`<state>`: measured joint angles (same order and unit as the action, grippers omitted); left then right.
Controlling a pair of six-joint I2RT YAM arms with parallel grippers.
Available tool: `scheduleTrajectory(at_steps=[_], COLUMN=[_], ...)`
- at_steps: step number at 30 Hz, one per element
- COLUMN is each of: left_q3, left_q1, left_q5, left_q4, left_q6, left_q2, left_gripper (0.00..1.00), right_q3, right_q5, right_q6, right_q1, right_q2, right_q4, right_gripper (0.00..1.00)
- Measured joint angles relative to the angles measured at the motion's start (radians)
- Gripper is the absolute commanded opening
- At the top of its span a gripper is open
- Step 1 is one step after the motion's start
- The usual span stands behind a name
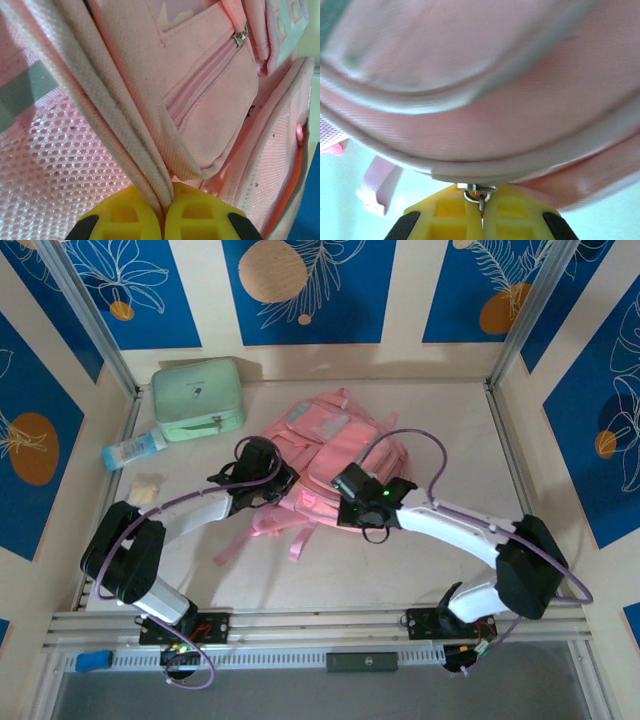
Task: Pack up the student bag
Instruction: Zip the student bag at the center of the table.
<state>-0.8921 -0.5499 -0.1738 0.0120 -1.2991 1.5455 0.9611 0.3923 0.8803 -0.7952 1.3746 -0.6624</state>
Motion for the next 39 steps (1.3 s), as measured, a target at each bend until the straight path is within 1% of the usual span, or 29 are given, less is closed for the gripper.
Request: scheduleTrajectory(at_steps=[3,5,8,11,13,15,16,18,20,23,27,28,30,33,36,37,39], left_q3=[-0.051,-0.099,-0.152,-0.195,-0.199,-0.173,-0.141,-0.048,0.036,0.121,0.192,0.2,0.201,0.192,0.155,0.139,0.106], left_q1=[0.022,0.031,0.05,0.069,0.078,0.079,0.075,0.061,0.02,-0.11,-0.258,-0.274,-0.301,-0.333,-0.352,-0.357,-0.367], left_q5=[-0.04,-0.058,-0.083,-0.109,-0.111,-0.101,-0.093,-0.073,-0.03,0.052,0.147,0.164,0.208,0.27,0.319,0.33,0.354], left_q4=[-0.062,-0.096,-0.109,-0.11,-0.11,-0.097,-0.081,-0.047,-0.023,0.005,0.063,0.063,0.069,0.077,0.057,0.055,0.047], left_q6=[0.065,0.105,0.157,0.208,0.237,0.243,0.233,0.195,0.143,0.039,-0.114,-0.139,-0.194,-0.253,-0.29,-0.299,-0.313], left_q2=[0.007,0.021,0.055,0.099,0.102,0.074,0.044,-0.044,-0.132,-0.22,-0.24,-0.235,-0.209,-0.169,-0.131,-0.121,-0.1], left_gripper=[0.0,0.0,0.12,0.3,0.35,0.44,0.47,0.5,0.52,0.52,0.52,0.5,0.42,0.38,0.28,0.26,0.25], right_q3=[-0.024,-0.02,-0.007,0.014,0.02,0.021,0.021,0.021,0.021,0.021,0.021,0.021,0.021,0.021,0.021,0.021,0.021], right_q5=[-0.003,0.005,-0.015,-0.067,-0.1,-0.116,-0.122,-0.135,-0.142,-0.15,-0.15,-0.15,-0.15,-0.148,-0.149,-0.148,-0.148], right_q6=[-0.049,-0.071,-0.089,-0.089,-0.089,-0.089,-0.088,-0.089,-0.089,-0.088,-0.088,-0.088,-0.088,-0.089,-0.089,-0.089,-0.089], right_q1=[0.043,0.021,-0.037,-0.071,-0.074,-0.075,-0.075,-0.075,-0.075,-0.075,-0.076,-0.077,-0.079,-0.08,-0.081,-0.082,-0.082], right_q2=[-0.068,-0.093,-0.089,-0.05,-0.026,-0.011,-0.006,0.004,0.011,0.021,0.024,0.024,0.024,0.024,0.024,0.024,0.024], right_q4=[-0.019,-0.024,-0.028,-0.018,0.005,0.015,0.019,0.027,0.032,0.035,0.04,0.041,0.042,0.041,0.042,0.042,0.043], right_gripper=[0.0,0.0,0.0,0.0,0.0,0.0,0.0,0.0,0.0,0.0,0.0,0.0,0.0,0.0,0.0,0.0,0.0])
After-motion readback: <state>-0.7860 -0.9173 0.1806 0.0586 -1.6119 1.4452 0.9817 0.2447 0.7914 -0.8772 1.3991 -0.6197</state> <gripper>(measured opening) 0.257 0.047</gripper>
